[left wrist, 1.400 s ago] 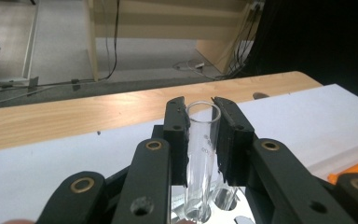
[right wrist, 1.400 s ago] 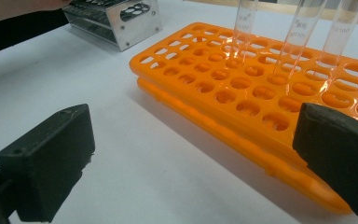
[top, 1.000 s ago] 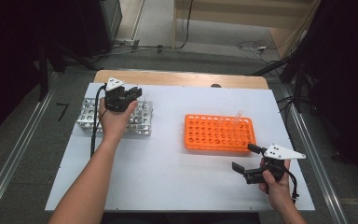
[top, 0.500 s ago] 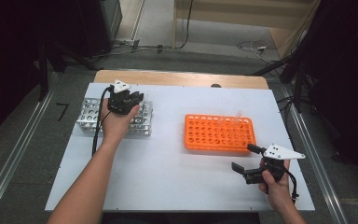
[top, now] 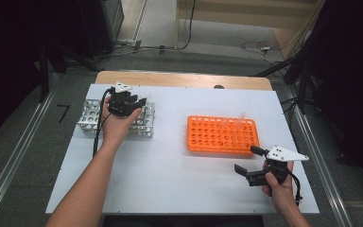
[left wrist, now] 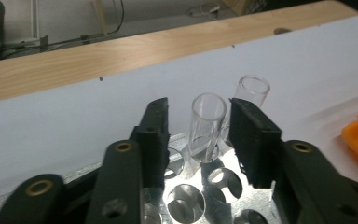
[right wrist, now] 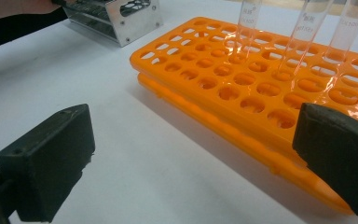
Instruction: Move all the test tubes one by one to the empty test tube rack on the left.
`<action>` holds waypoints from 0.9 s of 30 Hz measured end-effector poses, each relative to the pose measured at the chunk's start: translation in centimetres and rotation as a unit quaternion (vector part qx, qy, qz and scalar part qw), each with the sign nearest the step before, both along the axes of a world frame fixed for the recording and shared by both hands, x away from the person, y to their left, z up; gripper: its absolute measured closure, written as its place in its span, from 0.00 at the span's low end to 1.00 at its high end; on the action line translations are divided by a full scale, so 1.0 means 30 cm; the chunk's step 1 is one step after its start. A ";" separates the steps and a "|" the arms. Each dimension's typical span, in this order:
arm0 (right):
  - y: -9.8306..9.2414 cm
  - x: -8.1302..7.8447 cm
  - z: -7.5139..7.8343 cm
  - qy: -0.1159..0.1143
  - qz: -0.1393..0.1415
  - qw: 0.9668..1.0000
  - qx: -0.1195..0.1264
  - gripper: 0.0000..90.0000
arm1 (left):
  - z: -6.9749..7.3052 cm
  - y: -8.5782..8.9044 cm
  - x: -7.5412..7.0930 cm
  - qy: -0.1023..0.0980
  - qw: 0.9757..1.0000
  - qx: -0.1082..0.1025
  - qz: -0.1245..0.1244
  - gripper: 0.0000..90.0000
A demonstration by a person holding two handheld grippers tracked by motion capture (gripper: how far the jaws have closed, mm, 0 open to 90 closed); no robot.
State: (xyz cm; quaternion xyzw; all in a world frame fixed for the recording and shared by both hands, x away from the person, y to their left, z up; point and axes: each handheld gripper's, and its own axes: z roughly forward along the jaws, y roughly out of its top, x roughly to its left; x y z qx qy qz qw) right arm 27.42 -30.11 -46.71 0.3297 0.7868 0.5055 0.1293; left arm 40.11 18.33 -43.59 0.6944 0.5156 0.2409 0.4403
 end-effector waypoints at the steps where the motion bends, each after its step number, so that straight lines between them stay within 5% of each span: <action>1: 0.001 0.001 0.000 0.000 0.000 1.000 0.000 0.00 | 0.005 0.004 -0.005 -0.003 1.000 -0.006 0.000 0.57; 11: 0.005 0.009 0.006 0.001 -0.005 1.000 0.001 0.00 | 0.043 0.046 -0.093 -0.039 0.998 -0.051 -0.023 0.28; 27: 0.026 0.040 0.029 0.003 -0.014 1.000 -0.008 0.00 | 0.075 0.017 -0.267 -0.067 0.993 -0.076 -0.067 0.01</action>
